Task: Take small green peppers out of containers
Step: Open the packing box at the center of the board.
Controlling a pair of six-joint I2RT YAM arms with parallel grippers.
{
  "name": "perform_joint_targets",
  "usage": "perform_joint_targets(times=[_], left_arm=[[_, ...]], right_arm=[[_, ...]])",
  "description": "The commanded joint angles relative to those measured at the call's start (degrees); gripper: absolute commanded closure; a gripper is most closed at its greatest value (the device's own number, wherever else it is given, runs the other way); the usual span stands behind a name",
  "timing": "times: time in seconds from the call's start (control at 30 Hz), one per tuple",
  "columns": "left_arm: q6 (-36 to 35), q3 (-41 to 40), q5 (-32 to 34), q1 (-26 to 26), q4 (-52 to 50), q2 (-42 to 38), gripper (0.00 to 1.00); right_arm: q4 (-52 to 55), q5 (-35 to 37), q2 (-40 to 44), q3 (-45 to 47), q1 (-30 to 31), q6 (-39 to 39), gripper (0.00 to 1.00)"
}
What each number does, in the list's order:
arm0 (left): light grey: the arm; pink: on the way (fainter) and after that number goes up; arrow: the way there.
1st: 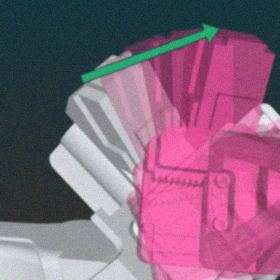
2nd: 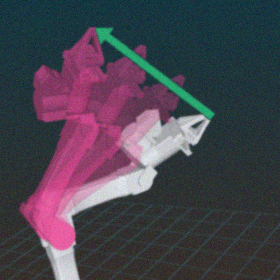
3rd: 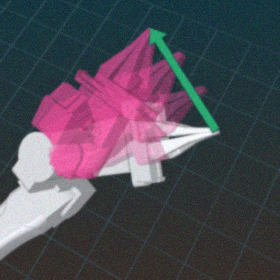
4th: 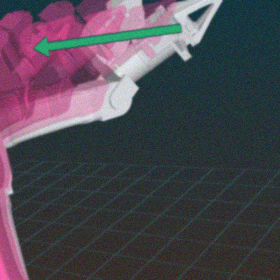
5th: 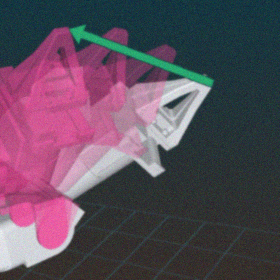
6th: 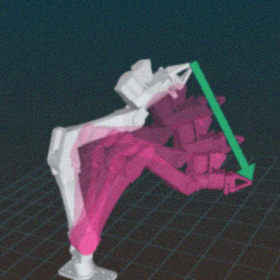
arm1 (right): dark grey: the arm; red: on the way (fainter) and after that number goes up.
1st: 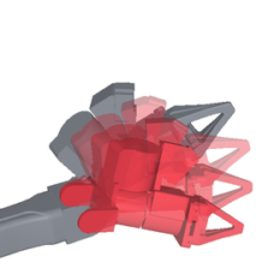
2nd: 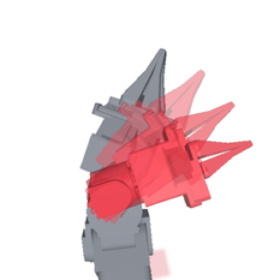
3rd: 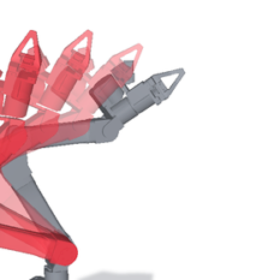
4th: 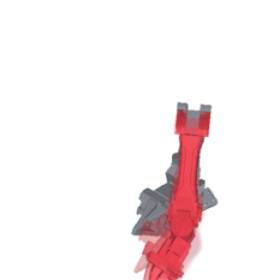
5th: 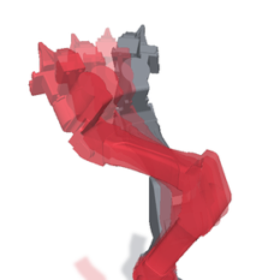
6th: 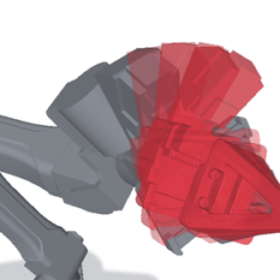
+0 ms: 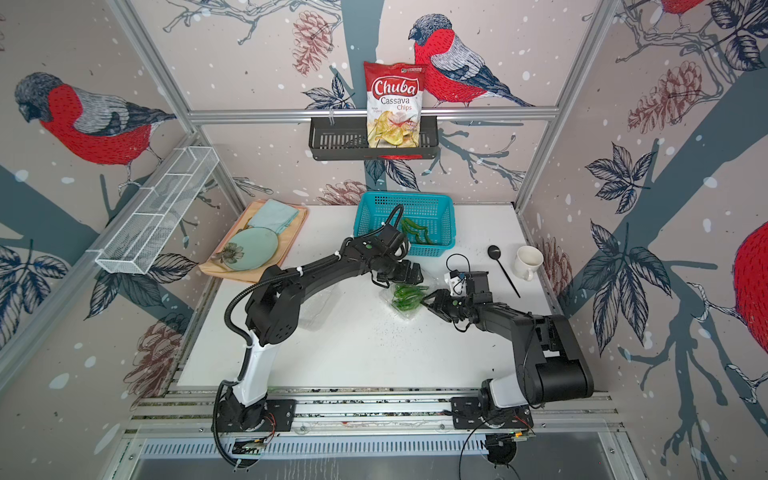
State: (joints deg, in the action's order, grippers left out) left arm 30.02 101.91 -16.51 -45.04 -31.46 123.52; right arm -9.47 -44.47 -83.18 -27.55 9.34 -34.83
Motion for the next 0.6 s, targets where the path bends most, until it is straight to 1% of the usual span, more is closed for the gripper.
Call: perform_joint_targets(times=[0.0,0.2,0.27,0.43,0.57], left_arm=[[0.97,-0.12,-2.94,0.12,0.46,-0.88,0.04],[1.15,-1.26,-1.56,0.12,1.04,-1.77,0.04],[1.03,-1.7,-1.5,0.12,1.23,-1.99,0.04],[0.47,-2.48,-1.44,0.12,1.54,-2.58,0.04],[1.33,-4.86,-1.9,0.29,3.1,-3.83,0.04]], right_arm=[[0.89,3.13,0.72,-0.91,0.22,-0.68,0.61],[4.64,3.6,1.95,-2.01,0.8,-0.5,0.73],[5.31,3.6,2.16,-1.99,1.11,-0.5,0.78],[5.87,3.49,2.25,-1.87,1.77,-0.77,0.85],[6.17,3.78,2.02,-2.31,2.12,-1.46,0.94]])
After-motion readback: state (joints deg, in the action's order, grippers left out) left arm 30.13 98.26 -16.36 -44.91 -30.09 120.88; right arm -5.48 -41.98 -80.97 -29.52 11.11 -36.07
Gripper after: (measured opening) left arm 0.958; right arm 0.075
